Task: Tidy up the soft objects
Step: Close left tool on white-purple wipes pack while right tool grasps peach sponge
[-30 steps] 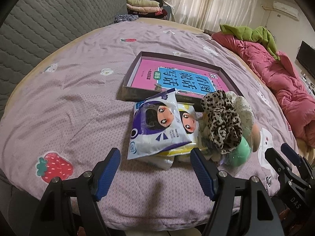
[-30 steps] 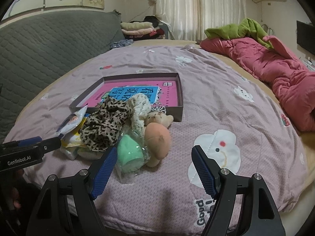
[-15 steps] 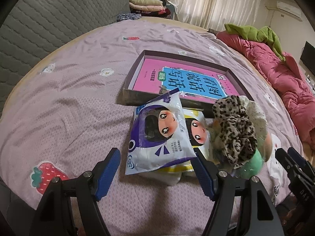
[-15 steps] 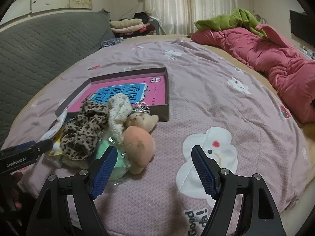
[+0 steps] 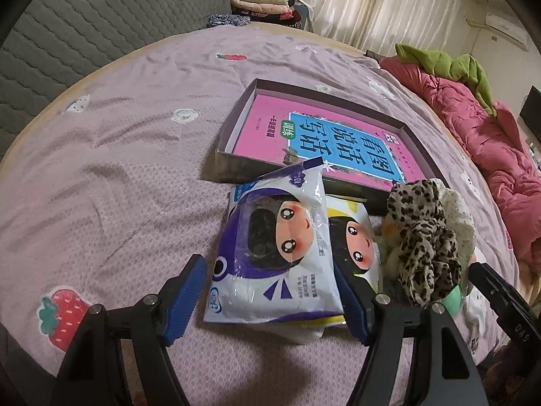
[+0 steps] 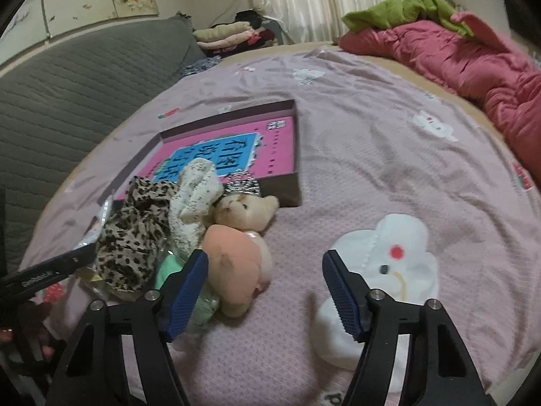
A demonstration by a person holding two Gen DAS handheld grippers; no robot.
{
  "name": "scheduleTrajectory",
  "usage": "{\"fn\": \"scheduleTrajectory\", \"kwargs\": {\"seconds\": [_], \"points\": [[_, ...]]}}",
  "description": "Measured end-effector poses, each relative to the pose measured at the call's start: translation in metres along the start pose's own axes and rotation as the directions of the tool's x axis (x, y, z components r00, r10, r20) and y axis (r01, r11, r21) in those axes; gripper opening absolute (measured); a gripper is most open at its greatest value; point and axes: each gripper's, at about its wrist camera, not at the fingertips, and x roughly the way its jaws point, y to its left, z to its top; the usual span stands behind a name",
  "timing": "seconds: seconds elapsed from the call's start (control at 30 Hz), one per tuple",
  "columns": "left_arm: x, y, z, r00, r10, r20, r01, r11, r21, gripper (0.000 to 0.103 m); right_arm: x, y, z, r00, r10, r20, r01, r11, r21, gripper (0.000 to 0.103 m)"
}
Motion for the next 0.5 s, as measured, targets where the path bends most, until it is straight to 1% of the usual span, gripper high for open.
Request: {"fn": "scheduleTrajectory", "kwargs": {"seconds": [0.1,0.2,0.27,0.33,0.4,0.5], "points": [[0.003,0.000,0.003,1.000,-0.008,0.006,0.008,1.000,-0.016,0.073,0.003,0.004,0.002,1.000,0.031,-0.002,-0.032,0.999,-0.015,0.062],[0.008,-0.001,0.006,1.000,-0.002,0.002,0.003,1.000,-0.017,0.073,0.005,0.007,0.004,0.998,0.069,0.002,-0.069,0.997,-0.025,0.053],[0.011,0.000,0.010,1.000,-0.009,-0.006,0.008,1.000,-0.026,0.073,0.008,0.010,0.006,0.995,0.102,0.002,-0.101,0.994,-0.028,0.042],[0.015,0.004,0.013,0.999,-0.029,-0.019,0.028,0.998,-0.048,0.072,0.012,0.011,0.007,0.990,0.140,-0.009,-0.141,0.990,-0.023,0.037],[0.019,0.006,0.016,0.998,-0.046,-0.031,0.044,0.997,-0.062,0.071,0.012,0.014,0.008,0.990,0.144,-0.009,-0.144,0.989,-0.035,0.037],[0.022,0.008,0.017,0.997,-0.068,-0.041,0.065,0.995,-0.078,0.069,0.011,0.012,0.008,0.988,0.155,-0.005,-0.155,0.988,-0.020,0.036]]}}
